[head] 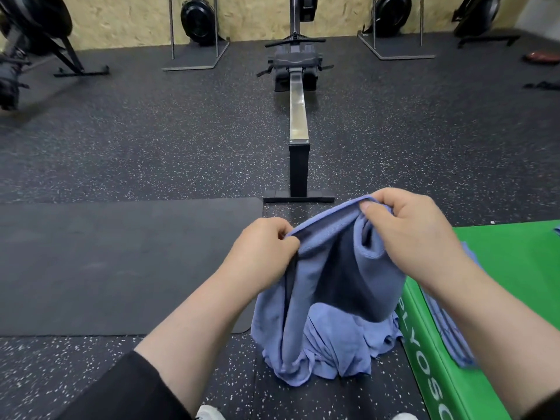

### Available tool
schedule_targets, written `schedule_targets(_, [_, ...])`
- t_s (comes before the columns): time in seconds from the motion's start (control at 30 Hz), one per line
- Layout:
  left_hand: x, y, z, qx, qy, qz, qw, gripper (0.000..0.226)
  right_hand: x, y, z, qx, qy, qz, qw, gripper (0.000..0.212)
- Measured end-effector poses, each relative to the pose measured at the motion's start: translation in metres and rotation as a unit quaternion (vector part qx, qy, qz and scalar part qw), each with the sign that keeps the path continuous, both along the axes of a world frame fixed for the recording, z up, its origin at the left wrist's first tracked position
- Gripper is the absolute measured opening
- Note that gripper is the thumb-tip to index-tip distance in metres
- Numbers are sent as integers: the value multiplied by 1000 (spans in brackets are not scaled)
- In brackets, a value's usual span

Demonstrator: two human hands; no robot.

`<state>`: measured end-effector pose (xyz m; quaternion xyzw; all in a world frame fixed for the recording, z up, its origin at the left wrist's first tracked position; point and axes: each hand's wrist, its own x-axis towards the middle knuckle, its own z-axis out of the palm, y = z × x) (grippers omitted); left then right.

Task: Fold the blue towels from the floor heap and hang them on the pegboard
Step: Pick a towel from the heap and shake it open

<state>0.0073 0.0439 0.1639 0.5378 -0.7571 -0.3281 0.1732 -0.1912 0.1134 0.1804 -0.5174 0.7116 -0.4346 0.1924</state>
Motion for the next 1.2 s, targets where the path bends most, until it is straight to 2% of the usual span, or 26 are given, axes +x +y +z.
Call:
schedule_targets(0.1, [3, -1, 2, -30, 47, 27, 998, 30, -5, -1, -2, 28, 25, -14, 999, 24])
schedule_targets(0.2, [1, -1, 4, -20, 104, 6, 994, 40, -10, -1, -5, 63, 53, -15, 996, 27])
schedule_targets(0.37, [-6, 2, 2, 34, 171, -16, 984, 49, -6, 1, -1, 97, 65, 27, 993, 10])
schedule_targets(0.47, [-10, 5, 5, 25, 179, -41, 983, 56, 0, 3, 1, 93, 45, 75, 992, 37])
schedule_targets(0.57, [-13, 9, 9, 42, 181, -79, 979, 58, 5, 1, -2, 90, 30, 121, 988, 46])
schedule_targets(0.63, [-13, 12, 9, 45, 178, -94, 978, 52, 8, 0, -3, 84, 30, 145, 985, 39])
schedule_targets(0.77, [-12, 15, 12, 50, 181, -94, 978, 44, 10, 0, -3, 70, 53, 156, 984, 5])
schedule_targets(0.87, [-10, 14, 12, 57, 182, -77, 979, 33, 8, 0, -4, 66, 66, 126, 988, 13])
schedule_targets(0.97, [-6, 8, 7, 12, 103, -52, 993, 11, 5, 0, -3, 53, 73, 91, 992, 15])
schedule_targets(1.07, [1, 3, 3, -53, -6, -10, 999, 12, 0, 0, -1, 46, 57, 51, 996, 19])
schedule_targets(1.13, [4, 2, 4, -80, -25, 15, 996, 12, -3, 0, 0, 46, 43, 30, 998, 21])
schedule_targets(1.2, [5, -1, 4, -91, 0, 24, 996, 21, -5, 1, -1, 67, 49, 20, 996, 23])
